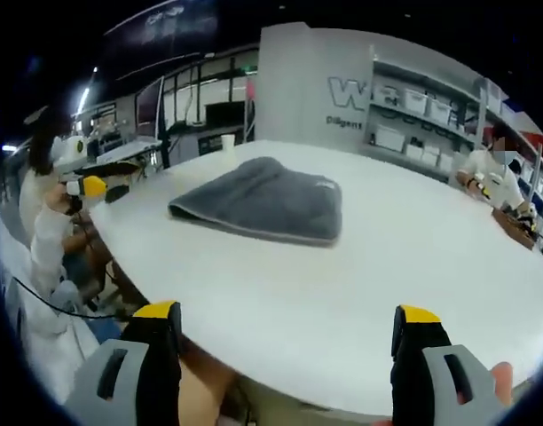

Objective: Open the folded towel by lifting each exposed corner and separating the folded layers until the towel lies flat within the target outline without major curled edges

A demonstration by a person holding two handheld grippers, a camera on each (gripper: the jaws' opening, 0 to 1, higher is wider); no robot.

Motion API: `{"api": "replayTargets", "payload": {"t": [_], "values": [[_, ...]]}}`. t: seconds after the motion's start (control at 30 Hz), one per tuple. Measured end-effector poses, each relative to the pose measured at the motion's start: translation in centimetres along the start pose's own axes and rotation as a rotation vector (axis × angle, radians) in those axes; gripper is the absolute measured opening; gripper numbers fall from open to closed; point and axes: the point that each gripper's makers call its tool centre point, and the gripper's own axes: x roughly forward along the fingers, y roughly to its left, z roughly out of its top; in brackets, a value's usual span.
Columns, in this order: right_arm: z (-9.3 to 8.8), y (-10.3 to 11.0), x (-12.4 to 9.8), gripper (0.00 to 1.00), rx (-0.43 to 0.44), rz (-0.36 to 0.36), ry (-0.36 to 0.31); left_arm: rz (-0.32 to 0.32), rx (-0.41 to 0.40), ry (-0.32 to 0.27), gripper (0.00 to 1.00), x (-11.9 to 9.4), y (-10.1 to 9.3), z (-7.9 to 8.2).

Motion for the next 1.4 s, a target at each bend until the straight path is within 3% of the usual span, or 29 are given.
{"api": "replayTargets", "payload": {"t": [0.23,0.43,0.57,0.67,0.73,0.93,1.07,1.3,1.4], "values": [[1.4,2.6,3.3,0.99,-0.004,0.192,0.025,-0.016,0.001,-0.018,0.95,-0.8,0.5,-0.1],[2.9,1.1,6.9,0.99,-0.02,0.193,-0.019,-0.024,-0.006,-0.018,0.99,-1.3,0.8,-0.3],[3.0,-0.5,9.2,0.99,-0.012,0.18,0.0,-0.025,-0.01,-0.025,0.99,-1.6,0.9,-0.3],[3.3,-0.5,12.1,0.99,0.099,0.32,-0.015,-0.043,-0.019,-0.01,0.99,-2.1,1.0,-0.4],[3.6,-0.9,13.1,0.99,0.156,0.347,-0.026,-0.041,-0.025,-0.016,1.0,-2.4,1.2,-0.3],[4.3,-2.6,15.5,0.99,0.239,0.318,-0.07,-0.027,-0.031,-0.039,1.0,-3.2,2.0,0.3],[4.0,-3.6,16.9,0.98,0.28,0.294,-0.051,-0.029,-0.04,-0.048,1.0,-3.3,2.2,0.5],[4.8,-3.7,18.1,0.94,0.338,0.285,-0.077,-0.051,-0.058,-0.06,0.99,-3.4,2.1,0.6],[5.3,-3.6,18.8,0.86,0.357,0.271,-0.095,-0.055,-0.066,-0.063,0.99,-3.6,2.2,0.6]]}}
